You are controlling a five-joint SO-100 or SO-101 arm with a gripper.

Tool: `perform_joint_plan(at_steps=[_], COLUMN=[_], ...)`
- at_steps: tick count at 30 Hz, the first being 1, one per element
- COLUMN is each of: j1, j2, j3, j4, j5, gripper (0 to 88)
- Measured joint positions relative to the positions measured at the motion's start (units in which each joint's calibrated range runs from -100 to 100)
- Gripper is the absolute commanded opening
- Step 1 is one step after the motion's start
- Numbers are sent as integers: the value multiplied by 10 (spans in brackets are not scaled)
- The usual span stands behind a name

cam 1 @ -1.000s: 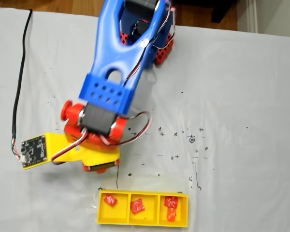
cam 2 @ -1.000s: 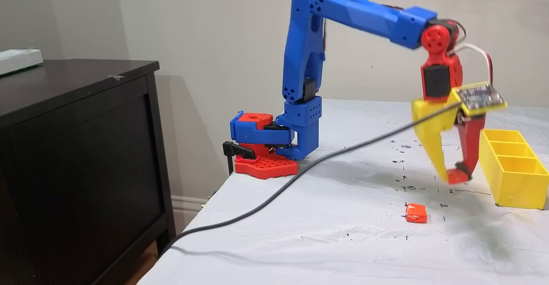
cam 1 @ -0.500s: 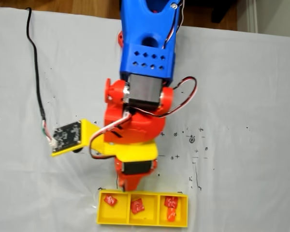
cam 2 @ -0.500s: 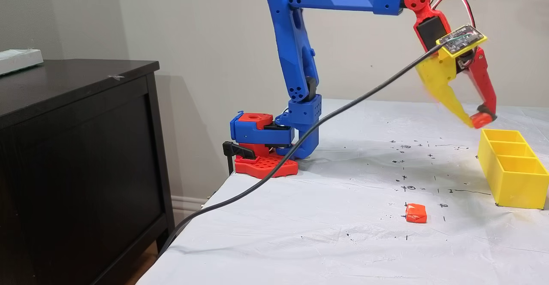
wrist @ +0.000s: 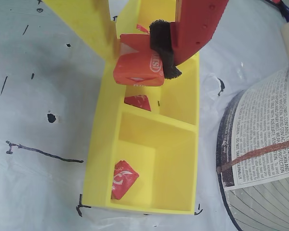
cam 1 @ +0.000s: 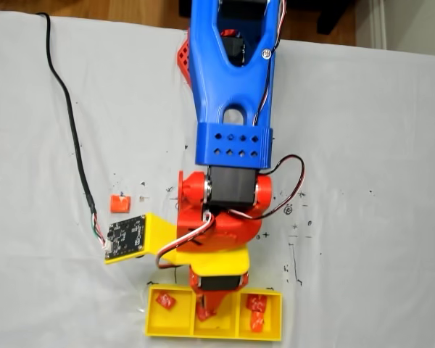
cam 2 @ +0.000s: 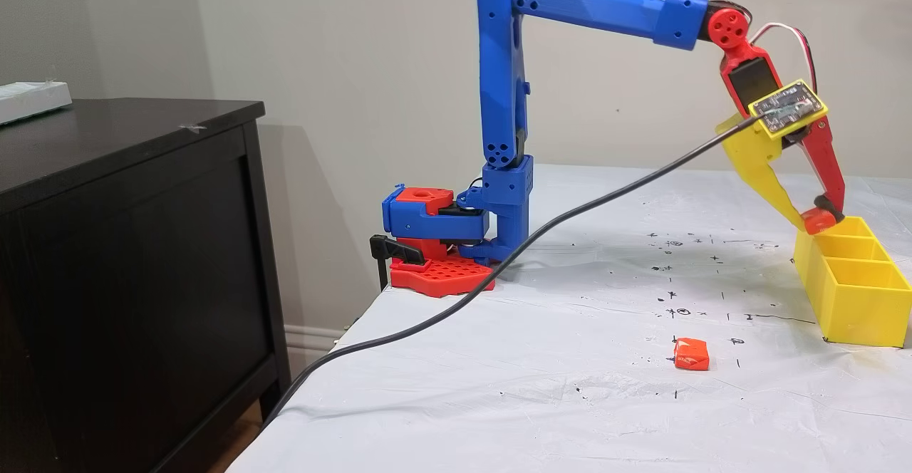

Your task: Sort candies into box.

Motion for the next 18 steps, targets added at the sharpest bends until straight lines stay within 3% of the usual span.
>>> perform_joint_plan(at_steps=[10,14,18], j1=[0,0,0], j2=[40,43,46], j3=[-27,-35,-35], j4=[-8,-8,-8], j5=[-4,-4,-4], gripper=[4,150,213])
